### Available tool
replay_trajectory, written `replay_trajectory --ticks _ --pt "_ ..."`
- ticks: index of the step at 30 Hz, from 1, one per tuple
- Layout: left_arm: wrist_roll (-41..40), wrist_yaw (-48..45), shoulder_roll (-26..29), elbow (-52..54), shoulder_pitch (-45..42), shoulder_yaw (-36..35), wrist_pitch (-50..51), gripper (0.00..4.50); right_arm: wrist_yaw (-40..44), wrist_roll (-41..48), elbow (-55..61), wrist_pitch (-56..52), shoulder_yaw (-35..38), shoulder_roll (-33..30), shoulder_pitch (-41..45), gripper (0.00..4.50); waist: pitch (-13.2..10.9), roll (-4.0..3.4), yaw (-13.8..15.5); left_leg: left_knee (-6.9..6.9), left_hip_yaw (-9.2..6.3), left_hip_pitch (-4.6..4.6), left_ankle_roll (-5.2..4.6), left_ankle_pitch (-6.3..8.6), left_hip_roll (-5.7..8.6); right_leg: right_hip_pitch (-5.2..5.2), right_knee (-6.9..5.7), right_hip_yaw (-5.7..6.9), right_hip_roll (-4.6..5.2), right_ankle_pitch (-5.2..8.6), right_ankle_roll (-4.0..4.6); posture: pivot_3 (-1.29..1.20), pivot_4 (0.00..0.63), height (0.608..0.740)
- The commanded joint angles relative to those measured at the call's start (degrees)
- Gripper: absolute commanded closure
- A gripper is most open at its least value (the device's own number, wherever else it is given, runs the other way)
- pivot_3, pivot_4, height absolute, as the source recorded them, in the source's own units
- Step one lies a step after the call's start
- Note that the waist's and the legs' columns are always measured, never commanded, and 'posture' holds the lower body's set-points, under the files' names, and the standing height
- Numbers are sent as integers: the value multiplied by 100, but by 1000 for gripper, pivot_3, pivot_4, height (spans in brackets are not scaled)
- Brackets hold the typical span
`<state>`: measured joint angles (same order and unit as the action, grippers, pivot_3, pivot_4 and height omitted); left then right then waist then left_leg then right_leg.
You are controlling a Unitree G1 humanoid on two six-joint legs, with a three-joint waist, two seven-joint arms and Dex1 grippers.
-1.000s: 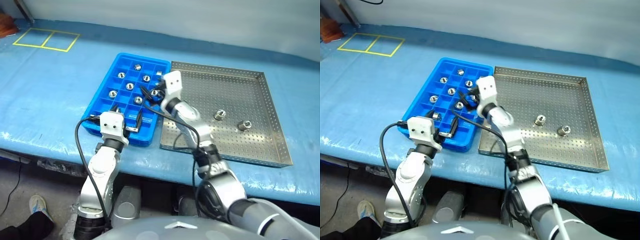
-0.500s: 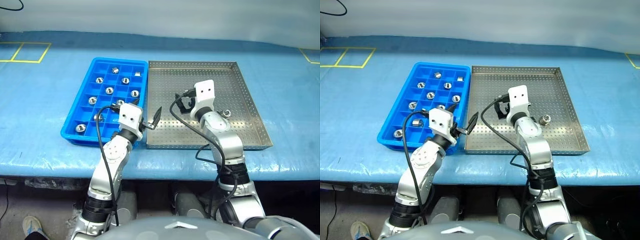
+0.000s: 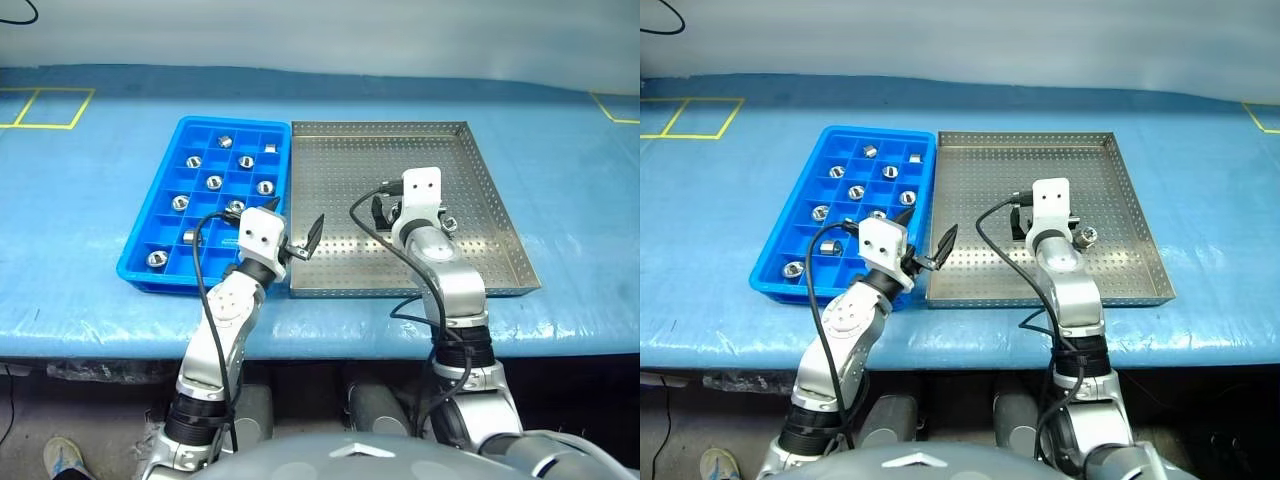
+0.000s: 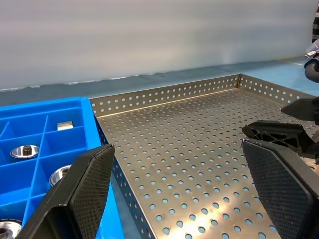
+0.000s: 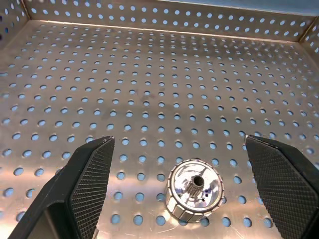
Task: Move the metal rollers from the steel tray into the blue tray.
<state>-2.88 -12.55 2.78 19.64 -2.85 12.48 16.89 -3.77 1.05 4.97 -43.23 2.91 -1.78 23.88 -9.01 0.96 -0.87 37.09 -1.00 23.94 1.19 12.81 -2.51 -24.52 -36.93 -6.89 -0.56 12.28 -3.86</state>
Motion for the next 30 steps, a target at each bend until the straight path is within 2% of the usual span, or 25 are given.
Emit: replay_trajectory --ticks 1,6,11,17,20,26,28,30 --pt "-9 13 -67 51 12 91 -167 0 21 338 -20 -141 323 183 239 82 0 0 5 0 0 0 0 0 0 0 0 0 0 0 0 105 150 740" --pt "-49 74 -112 111 69 39 -163 0 -170 349 -358 -144 442 289 426 82 0 0 19 -2 -1 1 0 0 0 0 1 1 0 -4 -6 130 150 740" --pt "-47 129 -96 178 109 -33 -159 0 -1081 -262 -776 -167 351 355 579 82 0 0 26 -2 -1 1 0 0 0 -1 0 1 0 -14 -20 146 150 740" --pt "-30 161 -102 208 158 -31 -166 0 -1195 -11 -998 -164 672 584 689 82 0 -1 26 -4 -2 1 -1 0 0 -1 1 1 0 -14 -21 153 150 740" --pt "-26 173 -110 213 163 -31 -162 0 -1043 197 -1067 -227 810 635 707 728 0 -1 26 -3 -3 1 -1 0 1 0 1 2 0 -14 -21 153 150 740" --pt "-34 172 -105 214 155 -46 -151 0 -1041 188 -1059 -145 775 581 667 2704 1 -1 27 -3 -3 1 -1 0 1 0 1 2 0 -14 -22 149 150 740" --pt "-45 174 -110 216 158 -56 -150 0 -807 143 -989 72 559 487 599 2791 0 -1 25 -3 -3 2 -1 0 1 0 2 2 0 -14 -22 151 150 740" --pt "-35 201 -106 262 191 -81 -159 0 -200 544 -788 370 484 567 507 2791 0 -1 21 -3 -3 1 -1 0 1 0 2 2 0 -14 -22 162 150 740"
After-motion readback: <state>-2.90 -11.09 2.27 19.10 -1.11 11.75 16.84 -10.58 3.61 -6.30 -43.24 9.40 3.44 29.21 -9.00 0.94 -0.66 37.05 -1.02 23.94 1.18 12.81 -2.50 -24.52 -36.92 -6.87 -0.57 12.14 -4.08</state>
